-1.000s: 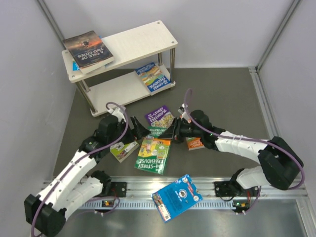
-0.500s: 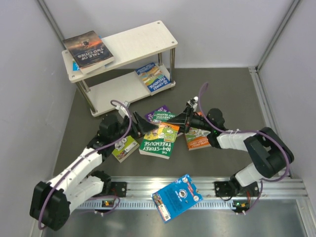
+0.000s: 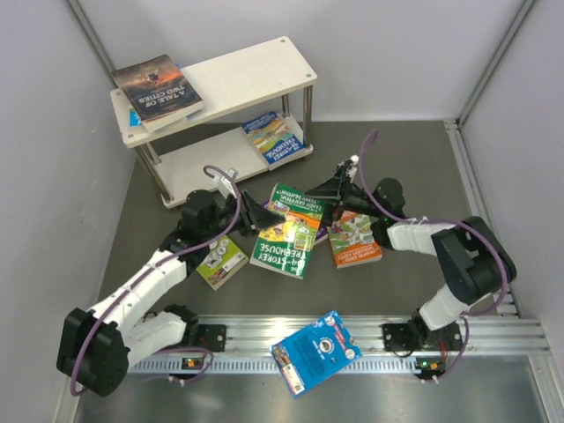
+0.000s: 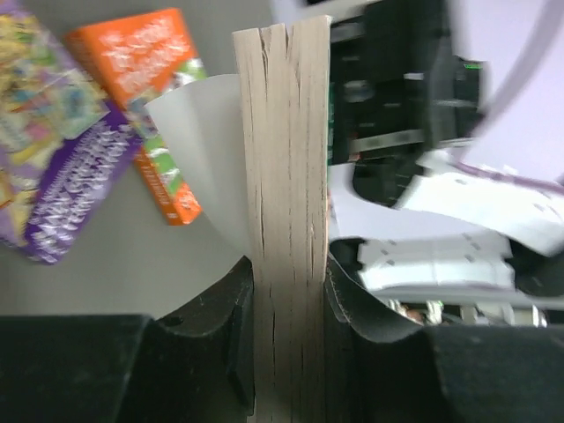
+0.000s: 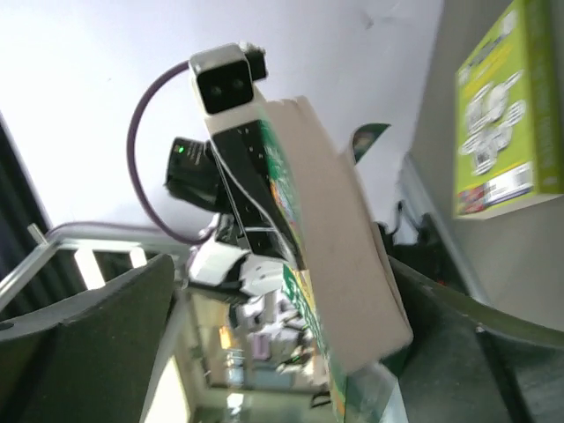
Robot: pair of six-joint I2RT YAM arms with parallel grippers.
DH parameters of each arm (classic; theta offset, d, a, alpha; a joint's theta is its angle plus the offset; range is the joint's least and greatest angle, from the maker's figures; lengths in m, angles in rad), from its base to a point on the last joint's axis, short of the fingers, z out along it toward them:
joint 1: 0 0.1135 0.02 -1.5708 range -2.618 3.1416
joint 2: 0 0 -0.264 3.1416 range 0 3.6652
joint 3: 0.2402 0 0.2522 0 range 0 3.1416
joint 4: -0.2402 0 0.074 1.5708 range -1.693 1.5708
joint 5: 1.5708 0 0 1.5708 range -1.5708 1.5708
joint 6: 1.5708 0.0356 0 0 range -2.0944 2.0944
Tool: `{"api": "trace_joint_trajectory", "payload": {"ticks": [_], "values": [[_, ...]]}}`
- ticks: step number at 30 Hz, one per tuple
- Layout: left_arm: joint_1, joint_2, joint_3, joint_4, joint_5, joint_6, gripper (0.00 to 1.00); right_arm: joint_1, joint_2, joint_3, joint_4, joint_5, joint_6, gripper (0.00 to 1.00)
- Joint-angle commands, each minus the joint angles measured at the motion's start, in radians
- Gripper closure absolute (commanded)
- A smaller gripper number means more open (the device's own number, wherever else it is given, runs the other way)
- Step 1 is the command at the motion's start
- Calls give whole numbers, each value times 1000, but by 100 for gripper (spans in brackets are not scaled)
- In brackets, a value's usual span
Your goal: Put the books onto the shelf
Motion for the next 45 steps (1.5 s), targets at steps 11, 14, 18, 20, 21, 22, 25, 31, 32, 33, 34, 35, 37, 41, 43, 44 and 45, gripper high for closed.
{"api": "trace_joint_trajectory", "payload": {"ticks": [11,14,18,20,21,22,25,31,32,33,34,35,37,41,43,44,45], "values": [[186,318,105,260,-157,-55,100,-165,-410,90,-853,7,-561,0],[196,423,150,423,-212,-117,100,-169,-488,14,-853,20,-530,0],[202,579,228,603,-244,-218,100,-188,-531,0,-911,-4,-550,1],[210,624,246,674,-249,-262,100,-191,-534,22,-943,-1,-584,1],[211,665,260,751,-247,-304,100,-194,-533,31,-965,-1,-596,1],[216,683,266,790,-244,-330,100,-195,-531,49,-1000,0,-607,1],[229,751,303,864,-208,-388,100,-200,-525,59,-1029,0,-630,1],[259,799,323,907,-273,-413,100,-212,-501,63,-1031,-3,-633,1],[263,827,329,936,-295,-430,100,-212,-496,63,-1029,-3,-635,1],[266,844,340,959,-312,-459,100,-214,-493,68,-1032,-3,-635,1],[269,863,358,987,-315,-471,100,-214,-490,68,-1031,-3,-636,1],[274,901,401,987,-313,-476,100,-215,-485,68,-1032,-3,-635,1],[276,930,444,962,-336,-468,100,-217,-479,70,-1034,-3,-635,1],[277,1004,567,881,-384,-435,100,-221,-468,76,-1038,-1,-636,1],[280,1024,617,829,-393,-404,100,-221,-465,77,-1038,-4,-636,1],[280,1045,675,751,-390,-375,100,-226,-462,77,-1038,-4,-636,1],[282,1056,706,711,-385,-352,100,-226,-464,77,-1040,-3,-636,1]]}}
